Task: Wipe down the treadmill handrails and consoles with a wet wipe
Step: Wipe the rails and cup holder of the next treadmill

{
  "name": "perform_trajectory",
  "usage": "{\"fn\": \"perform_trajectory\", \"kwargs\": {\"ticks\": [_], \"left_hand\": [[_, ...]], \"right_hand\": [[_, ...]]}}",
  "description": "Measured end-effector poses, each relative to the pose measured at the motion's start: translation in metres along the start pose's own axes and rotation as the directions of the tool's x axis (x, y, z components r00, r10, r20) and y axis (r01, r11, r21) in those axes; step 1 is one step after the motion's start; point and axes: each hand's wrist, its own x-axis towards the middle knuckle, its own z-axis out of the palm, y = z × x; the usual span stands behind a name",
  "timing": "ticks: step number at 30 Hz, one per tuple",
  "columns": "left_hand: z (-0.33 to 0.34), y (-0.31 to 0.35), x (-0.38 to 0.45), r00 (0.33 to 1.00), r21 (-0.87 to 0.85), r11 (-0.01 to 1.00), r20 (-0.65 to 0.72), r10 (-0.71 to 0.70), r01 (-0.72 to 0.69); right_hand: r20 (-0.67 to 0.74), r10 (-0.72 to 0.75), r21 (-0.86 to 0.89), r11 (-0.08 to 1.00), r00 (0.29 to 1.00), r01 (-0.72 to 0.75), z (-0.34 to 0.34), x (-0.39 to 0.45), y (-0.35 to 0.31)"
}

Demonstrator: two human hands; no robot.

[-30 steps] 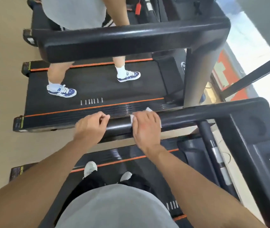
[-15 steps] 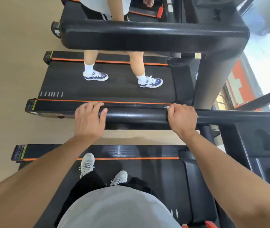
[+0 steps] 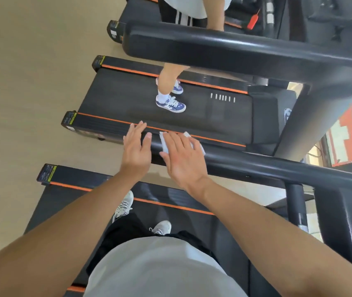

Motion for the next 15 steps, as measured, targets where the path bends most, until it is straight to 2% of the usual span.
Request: {"fn": "perform_trajectory", "kwargs": {"ticks": [4,7,10,12,15], "left_hand": [[-0.022,-0.006,0.004,0.995,-0.278,0.956,-0.006,-0.103,0.098],[-0.041,-0.016,0.012,0.976,-0.501,0.845,-0.003,-0.219,0.188],[-0.048,-0.015,0.021,0.944,-0.602,0.759,-0.028,-0.330,0.247],[-0.049,-0.017,0.025,0.894,-0.683,0.669,-0.053,-0.445,0.293],[-0.051,-0.028,0.020,0.846,-0.700,0.643,-0.104,-0.522,0.311]], "right_hand": [[0.059,-0.151,-0.064,0.986,0.987,0.155,0.001,0.014,-0.008],[0.093,-0.207,-0.090,0.972,0.974,0.215,0.001,0.028,-0.019],[0.148,-0.212,-0.071,0.972,0.966,0.224,-0.006,0.048,-0.035],[0.251,-0.206,-0.035,0.975,0.946,0.221,-0.015,0.065,-0.046],[0.401,-0.194,-0.004,0.977,0.895,0.214,-0.025,0.095,-0.067]]}}
